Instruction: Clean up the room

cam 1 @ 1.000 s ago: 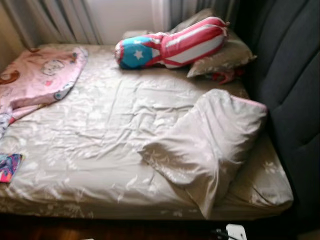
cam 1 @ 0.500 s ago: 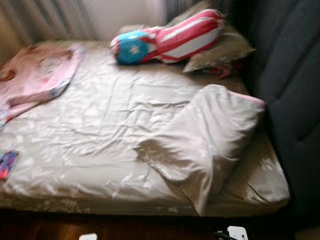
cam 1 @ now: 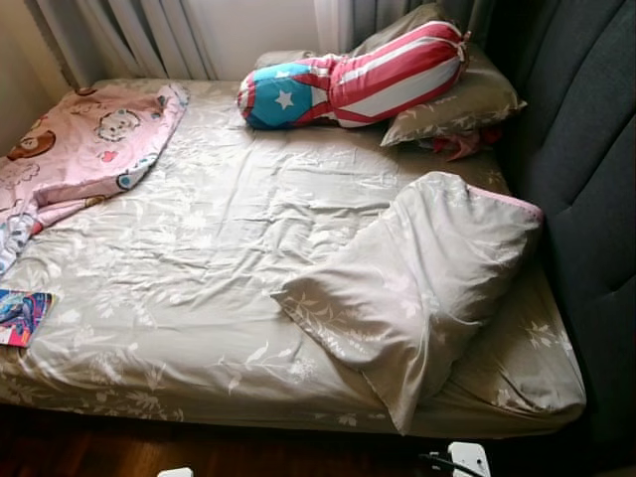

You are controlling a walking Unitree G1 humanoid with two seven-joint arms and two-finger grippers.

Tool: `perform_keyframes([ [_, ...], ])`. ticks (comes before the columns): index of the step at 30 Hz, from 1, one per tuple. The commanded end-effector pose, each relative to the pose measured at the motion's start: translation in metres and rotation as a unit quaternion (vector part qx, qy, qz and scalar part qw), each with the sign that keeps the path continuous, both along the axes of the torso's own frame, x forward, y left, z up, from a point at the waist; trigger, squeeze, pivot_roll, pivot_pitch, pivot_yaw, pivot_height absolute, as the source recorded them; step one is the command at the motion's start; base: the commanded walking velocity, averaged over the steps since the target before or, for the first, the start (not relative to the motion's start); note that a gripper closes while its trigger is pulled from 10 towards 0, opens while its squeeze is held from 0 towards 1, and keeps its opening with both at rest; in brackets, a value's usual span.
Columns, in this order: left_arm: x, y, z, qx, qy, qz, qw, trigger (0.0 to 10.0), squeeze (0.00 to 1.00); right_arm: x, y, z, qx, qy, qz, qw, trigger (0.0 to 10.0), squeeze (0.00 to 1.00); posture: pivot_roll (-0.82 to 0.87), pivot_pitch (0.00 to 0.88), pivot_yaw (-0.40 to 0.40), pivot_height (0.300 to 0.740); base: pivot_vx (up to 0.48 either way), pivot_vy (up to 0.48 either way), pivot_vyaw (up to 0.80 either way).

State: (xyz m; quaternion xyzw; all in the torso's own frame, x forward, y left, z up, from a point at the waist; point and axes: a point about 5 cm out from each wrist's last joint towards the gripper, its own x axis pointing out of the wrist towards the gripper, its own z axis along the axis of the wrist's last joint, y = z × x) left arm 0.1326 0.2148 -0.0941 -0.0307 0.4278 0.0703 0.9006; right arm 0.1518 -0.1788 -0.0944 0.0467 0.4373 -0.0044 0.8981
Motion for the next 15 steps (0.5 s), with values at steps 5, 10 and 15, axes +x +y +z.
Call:
perform_keyframes([
  [5,-0.0079,0.0002,-0.0031,-0.004,0.015,0.005,1.000,10.0,0.00,-0.0038,-0.0005,-0.0019,0.002,0.012,0.000,1.000,10.0,0.00,-0.13,0.073,0.008,0.740,0.301,0.000,0.00],
  [10,-0.0073,-0.0003,-0.0030,-0.005,0.014,0.005,1.000,10.0,0.00,-0.0027,-0.0009,-0.0013,-0.002,0.009,0.007,1.000,10.0,0.00,-0.13,0.076,0.005,0.740,0.315,0.000,0.00],
  [15,-0.0066,-0.0010,-0.0030,-0.006,0.014,0.005,1.000,10.0,0.00,-0.0015,-0.0013,-0.0006,0.001,0.005,0.007,1.000,10.0,0.00,-0.13,0.079,0.002,0.740,0.338,0.000,0.38],
])
